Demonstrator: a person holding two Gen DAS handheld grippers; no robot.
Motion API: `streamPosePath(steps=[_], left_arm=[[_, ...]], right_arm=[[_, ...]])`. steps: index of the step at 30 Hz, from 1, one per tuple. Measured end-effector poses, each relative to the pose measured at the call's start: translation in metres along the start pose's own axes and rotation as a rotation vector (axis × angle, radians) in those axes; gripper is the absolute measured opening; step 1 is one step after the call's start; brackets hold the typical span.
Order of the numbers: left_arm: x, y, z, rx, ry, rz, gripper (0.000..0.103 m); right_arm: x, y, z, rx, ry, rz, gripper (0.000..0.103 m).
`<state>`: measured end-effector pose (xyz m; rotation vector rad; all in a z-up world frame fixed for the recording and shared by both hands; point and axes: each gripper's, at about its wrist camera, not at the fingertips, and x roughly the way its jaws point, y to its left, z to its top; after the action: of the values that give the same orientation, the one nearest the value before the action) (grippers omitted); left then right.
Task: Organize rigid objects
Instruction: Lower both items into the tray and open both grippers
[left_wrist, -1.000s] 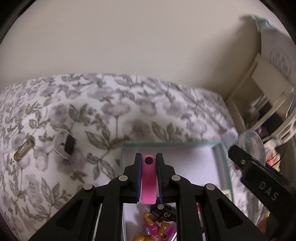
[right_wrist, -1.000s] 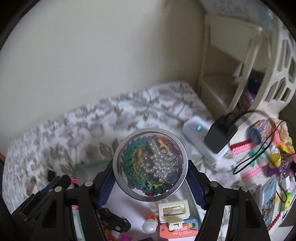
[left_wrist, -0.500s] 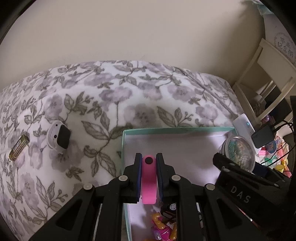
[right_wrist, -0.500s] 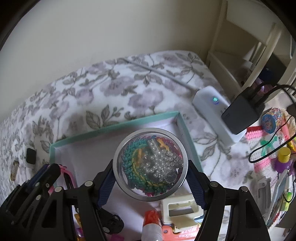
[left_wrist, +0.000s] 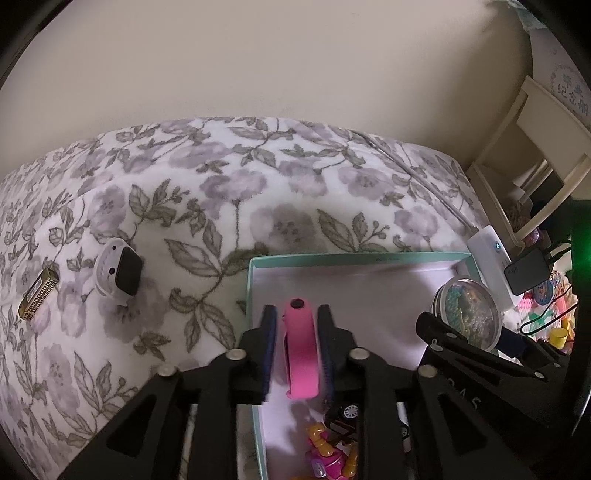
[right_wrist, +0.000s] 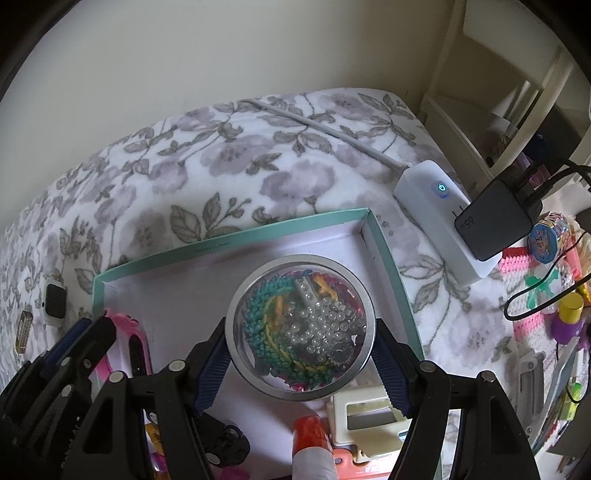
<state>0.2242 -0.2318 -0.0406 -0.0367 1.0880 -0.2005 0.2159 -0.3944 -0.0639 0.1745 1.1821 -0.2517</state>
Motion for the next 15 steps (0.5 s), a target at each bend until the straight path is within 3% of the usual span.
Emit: streamPosePath(steps=[5,9,15], left_arm=[[-0.002,0.001,0.002,-0.009,-0.004,-0.004,0.034],[-0.008,0.003,0.005,-0.021,-0.020,-0.011,0.047],[-0.016,0.010,0.010,-0.047,-0.041,-0.022,0.056]], right_arm=[[-0.002,-0.003,0.000,0.018,-0.003,0.007,0.075],[-0.004,-0.005,0.000,0.026,-0.005,0.012,0.075],[-0.010,-0.007,0.001,0.028,-0.026,0.026,0.078]])
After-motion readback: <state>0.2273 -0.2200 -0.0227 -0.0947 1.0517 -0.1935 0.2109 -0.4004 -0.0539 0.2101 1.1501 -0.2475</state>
